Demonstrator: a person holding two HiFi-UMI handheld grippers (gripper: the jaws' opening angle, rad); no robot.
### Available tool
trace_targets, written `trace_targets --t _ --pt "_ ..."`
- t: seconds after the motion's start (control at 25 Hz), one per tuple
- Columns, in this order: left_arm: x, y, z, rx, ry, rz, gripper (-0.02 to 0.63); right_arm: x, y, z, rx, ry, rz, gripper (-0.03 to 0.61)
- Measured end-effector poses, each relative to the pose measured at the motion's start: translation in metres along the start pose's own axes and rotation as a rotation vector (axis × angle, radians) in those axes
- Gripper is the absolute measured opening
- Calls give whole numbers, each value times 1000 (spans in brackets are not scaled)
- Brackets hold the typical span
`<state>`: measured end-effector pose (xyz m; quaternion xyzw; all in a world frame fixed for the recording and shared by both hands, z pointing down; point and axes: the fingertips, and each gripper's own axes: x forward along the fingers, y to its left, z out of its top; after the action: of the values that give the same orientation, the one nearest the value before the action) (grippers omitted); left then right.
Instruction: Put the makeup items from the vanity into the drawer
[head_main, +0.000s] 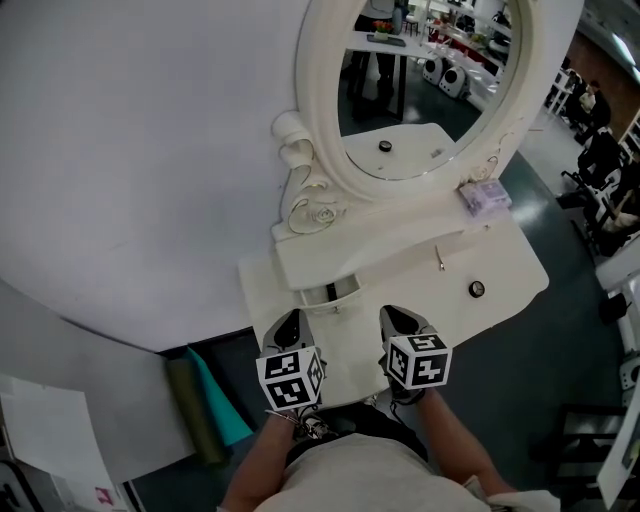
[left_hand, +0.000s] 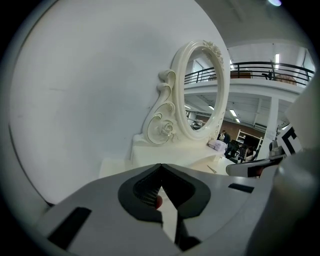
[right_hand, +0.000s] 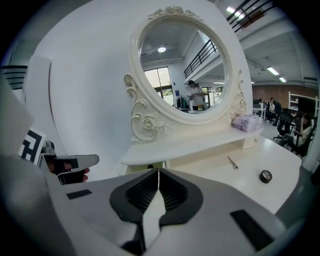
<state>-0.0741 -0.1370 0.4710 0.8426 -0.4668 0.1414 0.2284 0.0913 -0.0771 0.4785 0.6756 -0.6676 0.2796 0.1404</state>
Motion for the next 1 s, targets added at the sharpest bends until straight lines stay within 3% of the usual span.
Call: trace_targets --t 0.44,1.0 --pt "14 -12 17 16 -31 -1 5 8 -8 21 -17 -29 10 21" --pt "18 -33 12 41 -27 -5 5 0 -33 14 9 -26 -11 21"
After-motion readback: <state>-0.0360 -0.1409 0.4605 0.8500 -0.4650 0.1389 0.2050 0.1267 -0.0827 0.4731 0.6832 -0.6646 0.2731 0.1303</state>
